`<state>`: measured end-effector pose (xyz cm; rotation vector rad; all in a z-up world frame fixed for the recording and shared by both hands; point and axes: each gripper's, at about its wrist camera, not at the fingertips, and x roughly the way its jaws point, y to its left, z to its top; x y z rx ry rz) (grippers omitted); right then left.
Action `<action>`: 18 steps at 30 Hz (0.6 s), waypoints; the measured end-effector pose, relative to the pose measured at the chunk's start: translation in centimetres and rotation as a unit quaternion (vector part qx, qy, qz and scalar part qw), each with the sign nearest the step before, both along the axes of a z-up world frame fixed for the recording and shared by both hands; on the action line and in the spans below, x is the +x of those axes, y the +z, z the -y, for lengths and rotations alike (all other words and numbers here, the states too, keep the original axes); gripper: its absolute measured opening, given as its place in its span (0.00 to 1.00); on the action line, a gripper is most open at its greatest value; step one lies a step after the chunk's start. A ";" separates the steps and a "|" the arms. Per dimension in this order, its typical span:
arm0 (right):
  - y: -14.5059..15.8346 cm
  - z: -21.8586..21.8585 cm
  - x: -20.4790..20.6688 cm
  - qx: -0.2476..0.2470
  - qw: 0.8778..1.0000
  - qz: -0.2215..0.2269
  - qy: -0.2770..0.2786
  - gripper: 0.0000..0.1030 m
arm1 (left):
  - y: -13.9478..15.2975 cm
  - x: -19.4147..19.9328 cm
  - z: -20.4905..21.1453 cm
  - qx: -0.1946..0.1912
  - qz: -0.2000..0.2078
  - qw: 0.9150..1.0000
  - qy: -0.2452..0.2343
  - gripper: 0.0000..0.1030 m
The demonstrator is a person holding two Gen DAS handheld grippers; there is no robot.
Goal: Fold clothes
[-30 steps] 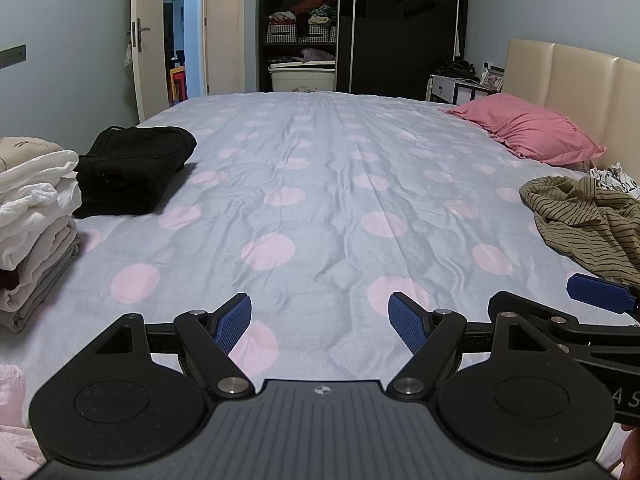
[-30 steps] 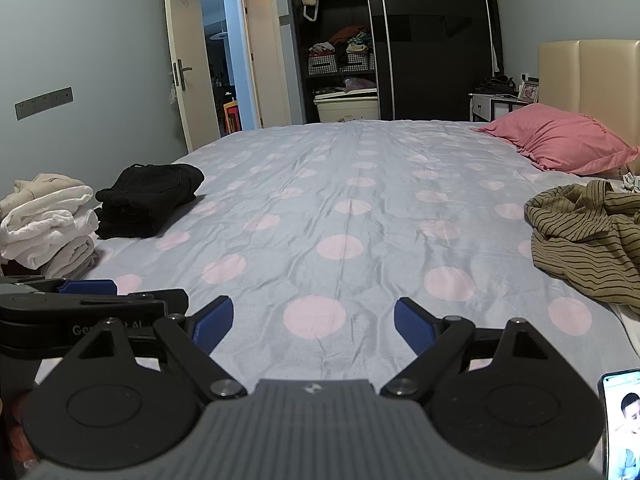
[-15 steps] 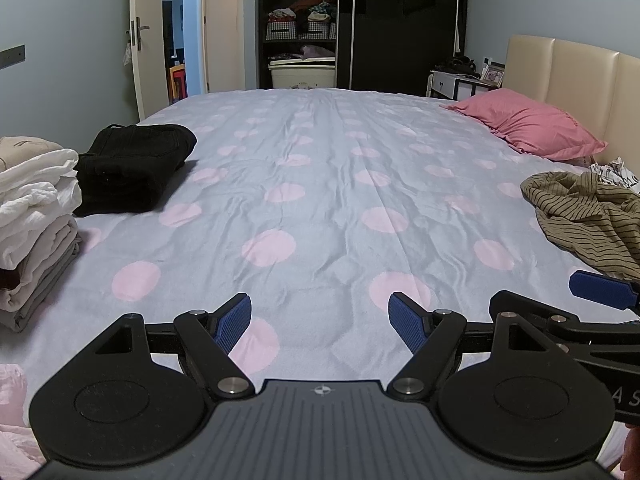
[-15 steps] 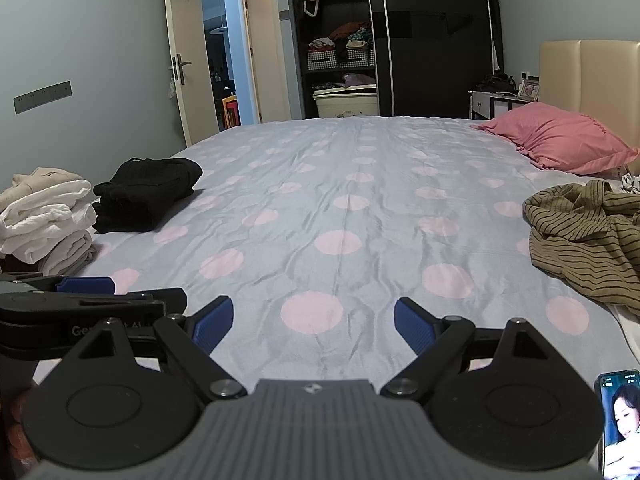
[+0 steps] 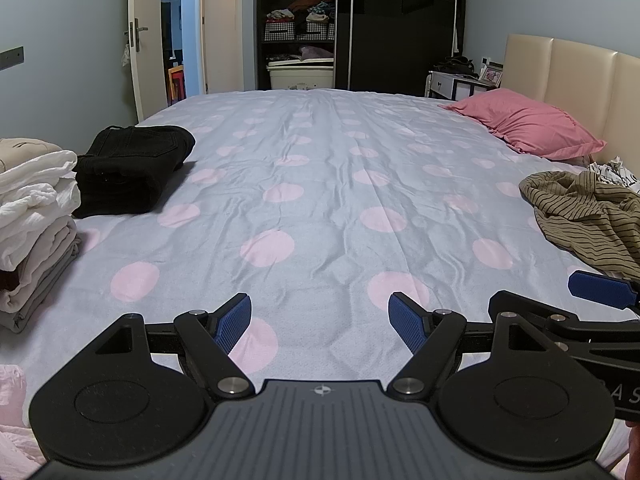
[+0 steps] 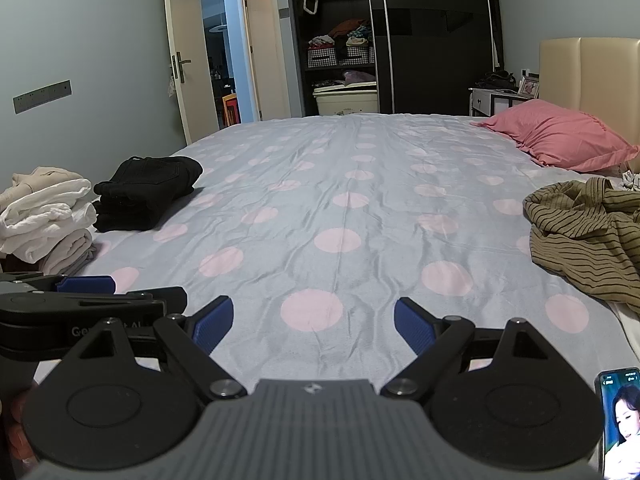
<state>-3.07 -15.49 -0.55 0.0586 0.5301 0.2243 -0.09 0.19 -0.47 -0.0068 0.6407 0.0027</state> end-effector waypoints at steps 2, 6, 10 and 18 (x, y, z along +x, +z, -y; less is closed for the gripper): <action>0.0 0.0 0.0 0.000 1.000 0.000 0.000 0.87 | 0.0 0.1 0.0 0.000 0.000 1.000 0.000 0.73; 0.0 0.0 -0.1 0.001 1.000 0.000 0.000 0.87 | 0.0 0.0 0.0 0.000 0.000 1.000 0.001 0.73; -0.1 0.0 -0.1 0.001 1.000 0.000 0.001 0.87 | -0.1 -0.1 0.0 0.000 0.000 1.000 0.001 0.73; 0.0 0.0 -0.1 0.001 1.000 -0.001 0.001 0.87 | 0.0 -0.1 0.1 0.001 -0.001 1.000 0.001 0.73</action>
